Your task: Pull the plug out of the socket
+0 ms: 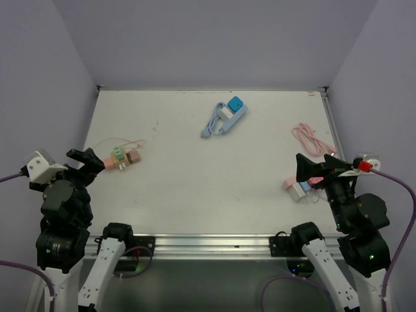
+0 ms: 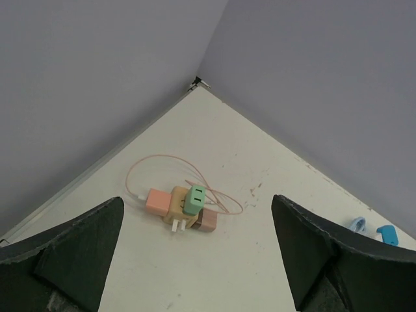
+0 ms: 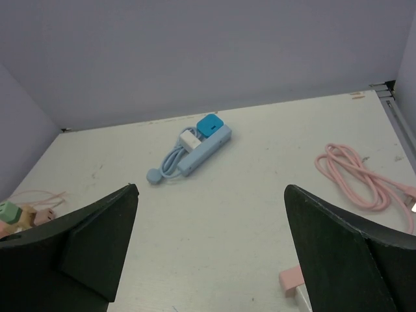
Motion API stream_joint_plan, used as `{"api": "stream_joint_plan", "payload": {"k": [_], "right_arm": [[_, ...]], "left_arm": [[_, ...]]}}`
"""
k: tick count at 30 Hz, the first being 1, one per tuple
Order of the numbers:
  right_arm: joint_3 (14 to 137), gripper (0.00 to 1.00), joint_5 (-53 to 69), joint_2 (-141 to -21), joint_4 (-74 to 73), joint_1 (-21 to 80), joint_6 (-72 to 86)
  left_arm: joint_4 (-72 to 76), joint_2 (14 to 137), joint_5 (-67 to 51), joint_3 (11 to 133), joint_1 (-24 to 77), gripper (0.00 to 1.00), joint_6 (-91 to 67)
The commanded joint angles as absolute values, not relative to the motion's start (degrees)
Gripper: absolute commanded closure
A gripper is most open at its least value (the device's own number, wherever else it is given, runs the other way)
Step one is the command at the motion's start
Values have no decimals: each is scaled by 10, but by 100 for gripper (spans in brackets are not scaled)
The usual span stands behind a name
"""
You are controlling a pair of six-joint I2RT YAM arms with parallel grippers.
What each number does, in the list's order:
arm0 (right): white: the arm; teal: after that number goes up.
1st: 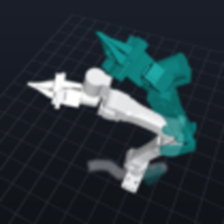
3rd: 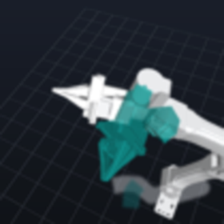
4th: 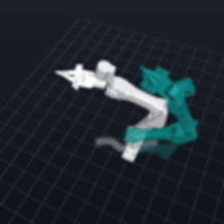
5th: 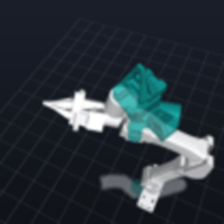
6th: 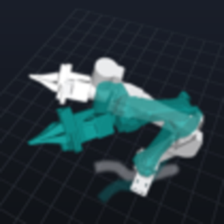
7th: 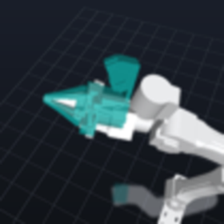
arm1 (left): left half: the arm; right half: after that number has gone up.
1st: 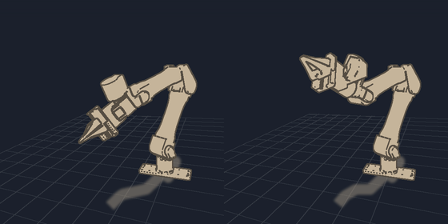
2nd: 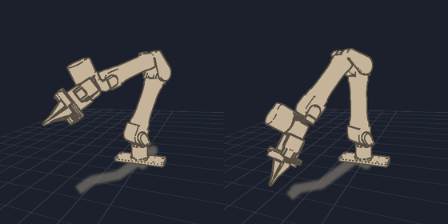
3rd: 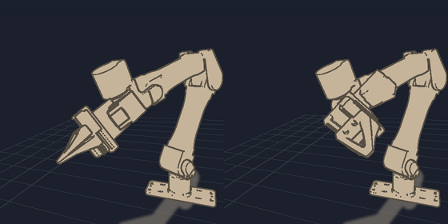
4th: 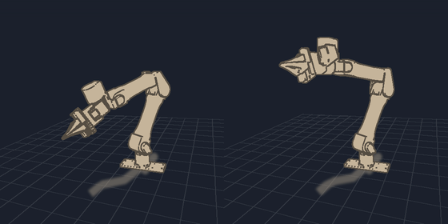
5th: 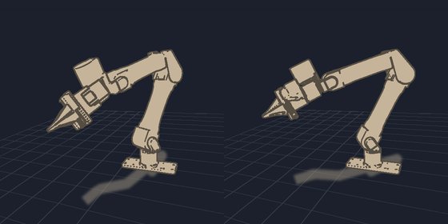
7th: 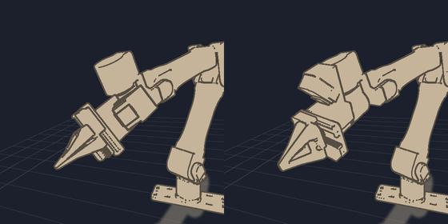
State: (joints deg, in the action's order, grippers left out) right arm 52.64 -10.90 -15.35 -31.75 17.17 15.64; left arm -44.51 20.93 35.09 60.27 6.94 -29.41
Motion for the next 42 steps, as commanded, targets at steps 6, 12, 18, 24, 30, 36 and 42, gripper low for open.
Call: {"api": "stream_joint_plan", "payload": {"k": [6, 12, 18, 24, 30, 36, 42], "right_arm": [[496, 1, -93, -151, -290, 175, 173], [479, 1, -76, -156, -291, 176, 187], [465, 1, -62, -156, -284, 178, 195], [461, 1, -55, -156, -280, 181, 202], [457, 1, -49, -154, -284, 186, 207], [452, 1, -58, -149, -289, 193, 206], [448, 1, -69, -142, -291, 203, 200]], "left_arm": [[-411, 258, 323, 565, 73, 0, -291], [-384, 325, 249, 533, 73, 0, -259], [-403, 461, 217, 529, 72, 0, -242], [-371, 568, 241, 540, 71, 0, -253], [-338, 672, 262, 562, 55, 0, -253], [-323, 737, 287, 573, 37, 1, -242], [-296, 773, 278, 577, 17, 8, -225]]}}
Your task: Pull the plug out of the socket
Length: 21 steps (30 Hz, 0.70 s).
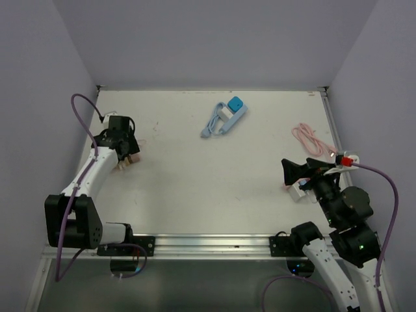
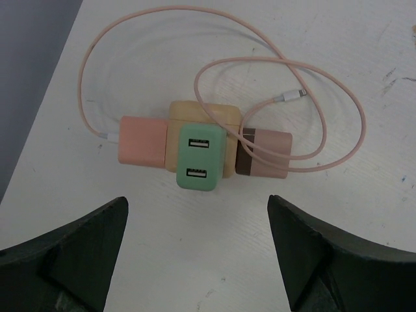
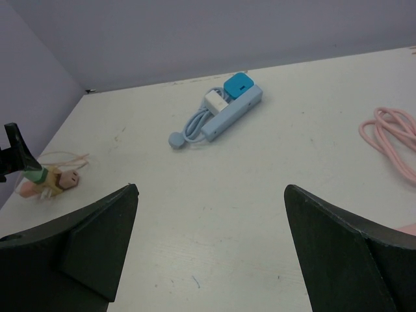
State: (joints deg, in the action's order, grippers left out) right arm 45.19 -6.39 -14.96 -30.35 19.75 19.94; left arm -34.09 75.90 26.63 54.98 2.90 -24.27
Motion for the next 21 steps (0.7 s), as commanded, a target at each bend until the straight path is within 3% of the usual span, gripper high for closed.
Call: {"api": "stream_joint_plan", "payload": {"k": [1, 21], "right_arm": [[447, 1, -72, -142, -291, 206, 199], [436, 1, -105, -134, -288, 226, 190]], "left_arm": [[-293, 781, 277, 579, 14, 9, -225], [-280, 894, 265, 605, -24, 26, -209]]}}
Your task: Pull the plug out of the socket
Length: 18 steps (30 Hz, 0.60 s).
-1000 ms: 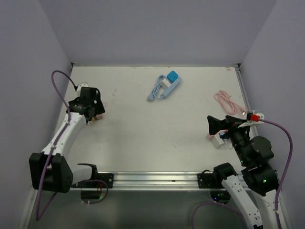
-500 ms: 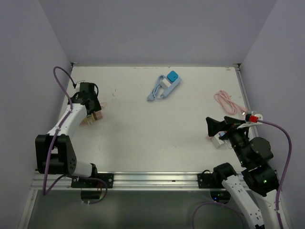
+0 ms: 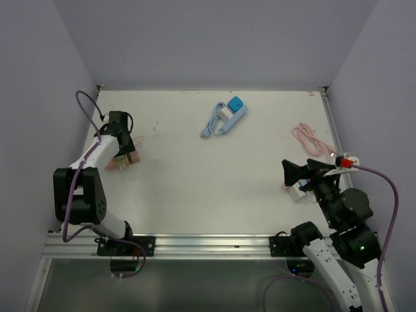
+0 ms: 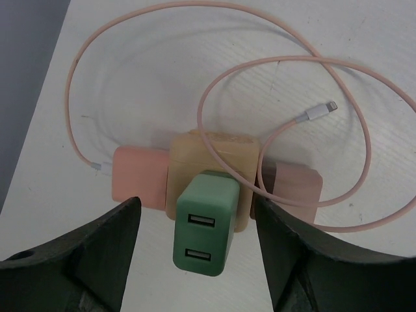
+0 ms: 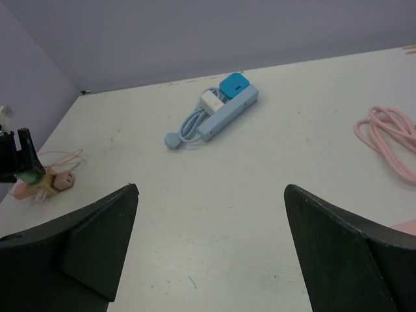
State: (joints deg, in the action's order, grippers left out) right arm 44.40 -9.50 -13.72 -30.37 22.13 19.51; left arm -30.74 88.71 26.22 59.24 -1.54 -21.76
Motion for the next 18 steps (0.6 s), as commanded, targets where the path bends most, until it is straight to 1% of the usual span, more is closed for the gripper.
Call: {"api": "stream_joint_plan", "payload": {"k": [1, 4, 11, 15, 18], "right_arm": [[436, 1, -105, -134, -288, 226, 192], [434, 1, -107, -134, -287, 226, 191], [429, 1, -109, -130, -287, 225, 192], [425, 1, -108, -127, -286, 226, 192], [424, 1, -108, -124, -286, 226, 192]], "left_arm": [[-278, 897, 265, 604, -24, 26, -210], [-275, 907, 259, 602, -28, 27, -209], [-270, 928, 237, 607, -33, 22, -207], [-271, 947, 229, 613, -33, 22, -202], [-271, 948, 215, 616, -33, 25, -202]]}}
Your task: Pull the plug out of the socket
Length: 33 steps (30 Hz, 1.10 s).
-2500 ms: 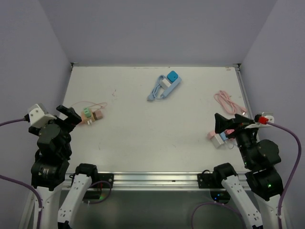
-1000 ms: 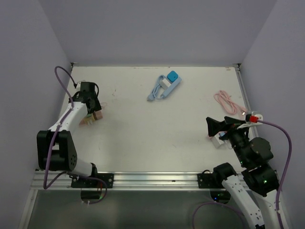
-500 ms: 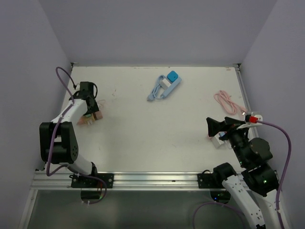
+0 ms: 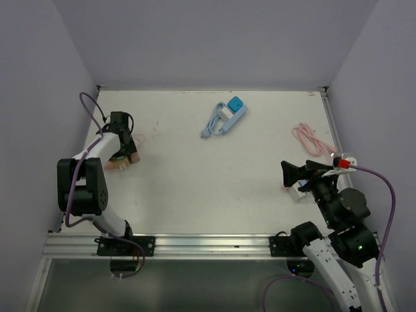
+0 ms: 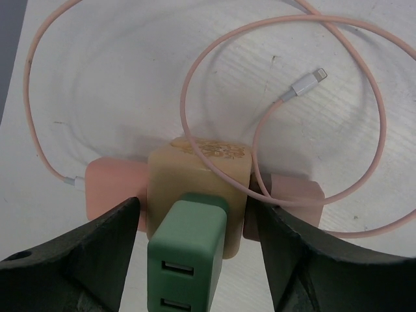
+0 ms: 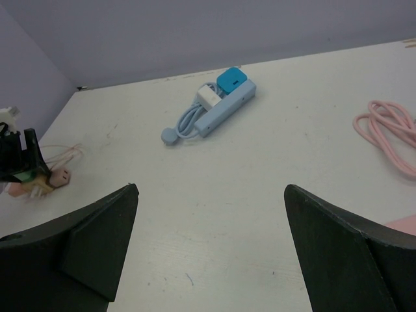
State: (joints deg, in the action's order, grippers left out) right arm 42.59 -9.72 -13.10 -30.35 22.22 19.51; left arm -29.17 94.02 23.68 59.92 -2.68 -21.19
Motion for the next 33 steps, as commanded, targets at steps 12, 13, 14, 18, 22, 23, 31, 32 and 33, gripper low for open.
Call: {"api": "stream_joint_plan", "payload": {"k": [12, 13, 14, 18, 22, 23, 31, 32, 33], "right_arm": [[425, 1, -56, -147, -276, 225, 196], [425, 1, -52, -150, -276, 226, 199], [425, 1, -47, -154, -275, 225, 200], [424, 1, -3, -175, -265, 226, 200], [414, 1, 46, -204, -253, 226, 207], [411, 1, 54, -220, -251, 226, 210], [358, 1, 199, -361, -147, 226, 289], [349, 1, 220, -380, -125, 225, 303], [330, 1, 248, -420, -103, 226, 333]], "left_arm": [[-270, 917, 107, 590, -16, 52, -205], [-273, 916, 106, 591, -6, 52, -207], [-277, 917, 107, 591, 14, 52, -207], [-285, 917, 110, 593, 107, 52, -223], [-276, 921, 98, 592, 175, 52, -258], [-273, 923, 98, 594, 187, 52, -264], [-275, 936, 106, 628, 308, 54, -283], [-275, 935, 110, 628, 317, 54, -285], [-275, 933, 116, 629, 332, 54, -289]]}}
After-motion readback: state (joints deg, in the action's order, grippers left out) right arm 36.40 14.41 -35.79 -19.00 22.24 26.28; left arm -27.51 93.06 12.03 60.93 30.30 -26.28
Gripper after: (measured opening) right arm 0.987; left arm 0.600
